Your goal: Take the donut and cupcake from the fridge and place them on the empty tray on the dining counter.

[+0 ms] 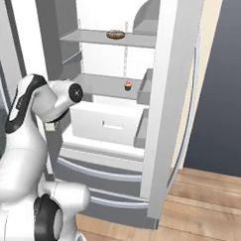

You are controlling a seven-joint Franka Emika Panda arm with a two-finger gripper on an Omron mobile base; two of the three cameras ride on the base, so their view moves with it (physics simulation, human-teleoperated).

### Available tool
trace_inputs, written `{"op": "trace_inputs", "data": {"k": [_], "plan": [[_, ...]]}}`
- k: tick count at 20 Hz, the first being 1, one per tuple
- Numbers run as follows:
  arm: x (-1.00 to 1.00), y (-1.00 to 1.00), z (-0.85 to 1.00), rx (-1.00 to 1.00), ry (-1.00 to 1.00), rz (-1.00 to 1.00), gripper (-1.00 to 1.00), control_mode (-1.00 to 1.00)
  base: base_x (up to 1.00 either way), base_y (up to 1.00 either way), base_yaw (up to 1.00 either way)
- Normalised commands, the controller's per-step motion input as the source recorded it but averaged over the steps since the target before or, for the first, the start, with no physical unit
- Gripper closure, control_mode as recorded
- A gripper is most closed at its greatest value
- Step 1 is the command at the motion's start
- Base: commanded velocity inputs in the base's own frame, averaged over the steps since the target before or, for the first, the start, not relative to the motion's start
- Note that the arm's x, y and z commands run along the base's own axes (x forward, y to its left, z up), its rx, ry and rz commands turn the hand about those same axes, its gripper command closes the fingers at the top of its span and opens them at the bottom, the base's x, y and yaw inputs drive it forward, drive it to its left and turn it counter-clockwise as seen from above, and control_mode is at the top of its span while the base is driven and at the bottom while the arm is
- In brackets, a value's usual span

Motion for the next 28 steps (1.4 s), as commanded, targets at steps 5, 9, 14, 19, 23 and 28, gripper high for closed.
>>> {"op": "trace_inputs", "data": {"k": [5, 9, 14, 19, 23, 28], "plan": [[0.85, 0.96, -0.33, 0.0, 0.0, 0.31, -1.0, -1.0, 0.0, 0.0, 0.0], [0.3, 1.0, -0.46, -0.01, 0.0, 0.32, -1.0, -1.0, 0.0, 0.0, 0.0], [-0.16, 0.91, -0.42, -0.12, -0.11, 0.23, -1.0, -1.0, 0.0, 0.0, 0.0], [-1.0, 0.0, 0.26, -0.12, -0.45, -0.27, -1.0, -1.0, 0.0, 0.0, 0.0], [-0.99, -0.12, 0.76, -0.11, -0.25, -0.39, -1.0, -1.0, 0.0, 0.0, 0.0], [-0.69, -0.66, 0.82, -0.01, -0.02, -0.44, -1.0, -1.0, 0.0, 0.0, 0.0]]}}
